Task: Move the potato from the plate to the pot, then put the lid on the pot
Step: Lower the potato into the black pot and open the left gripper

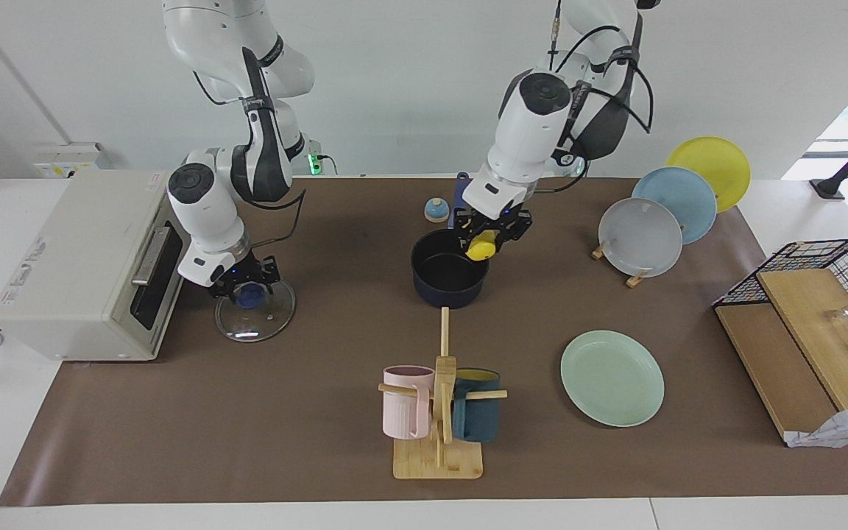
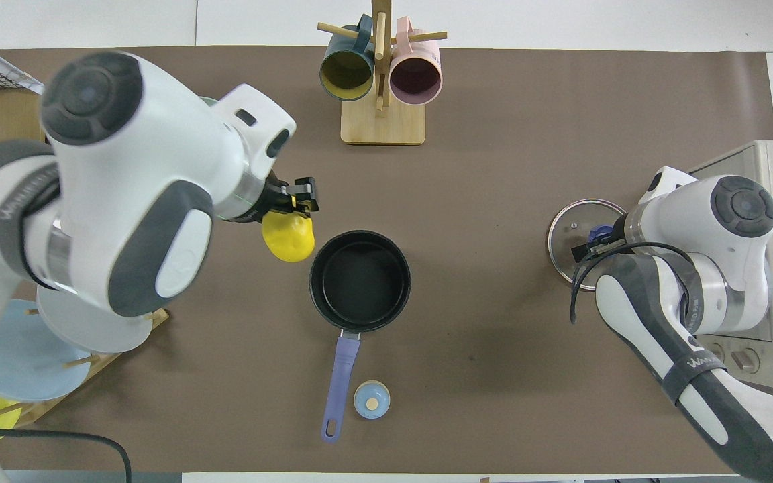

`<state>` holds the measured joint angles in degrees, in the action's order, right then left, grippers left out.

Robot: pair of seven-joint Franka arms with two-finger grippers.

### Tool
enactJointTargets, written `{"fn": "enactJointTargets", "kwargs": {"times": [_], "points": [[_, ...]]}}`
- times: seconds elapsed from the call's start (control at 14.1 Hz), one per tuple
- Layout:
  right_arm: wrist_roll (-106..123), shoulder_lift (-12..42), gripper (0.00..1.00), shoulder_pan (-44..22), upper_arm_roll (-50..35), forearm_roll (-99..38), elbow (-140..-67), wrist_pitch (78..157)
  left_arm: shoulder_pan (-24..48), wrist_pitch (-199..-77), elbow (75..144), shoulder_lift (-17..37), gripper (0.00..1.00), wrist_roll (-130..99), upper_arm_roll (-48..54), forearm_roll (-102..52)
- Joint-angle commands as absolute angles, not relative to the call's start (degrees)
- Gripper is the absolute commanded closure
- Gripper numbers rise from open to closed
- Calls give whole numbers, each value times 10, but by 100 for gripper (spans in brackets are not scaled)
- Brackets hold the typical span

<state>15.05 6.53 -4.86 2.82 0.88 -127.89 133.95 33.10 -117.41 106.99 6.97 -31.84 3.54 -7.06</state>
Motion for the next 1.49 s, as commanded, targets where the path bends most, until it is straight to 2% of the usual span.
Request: {"fn": "enactJointTargets", "kwargs": {"times": [0.0,0.14,0.35,0.5,0.57,1.06,1.34,1.42], "points": [[173,62,44,-40,25,1,-1288,1350,365,-1234,1126,61,100,-328,22,-71],[186,62,57,-36,25,1,-1285,1344,368,-1262,1149,62,100,-328,23,-69],[188,63,79,-31,25,1,-1267,1317,383,-1290,1162,98,100,-346,23,-34],[185,62,92,-40,25,1,-1230,1267,389,-1324,1166,119,100,-351,22,-33],[183,63,95,-45,25,1,-1203,1235,390,-1331,1166,126,100,-352,22,-32],[86,68,100,-131,24,1,-1088,1115,400,-1339,1189,133,100,-362,22,-26],[67,72,100,-152,24,2,-1071,1102,410,-1360,1204,133,100,-360,22,-26],[67,71,100,-153,23,2,-1071,1102,410,-1360,1203,133,77,-359,21,-25]]}}
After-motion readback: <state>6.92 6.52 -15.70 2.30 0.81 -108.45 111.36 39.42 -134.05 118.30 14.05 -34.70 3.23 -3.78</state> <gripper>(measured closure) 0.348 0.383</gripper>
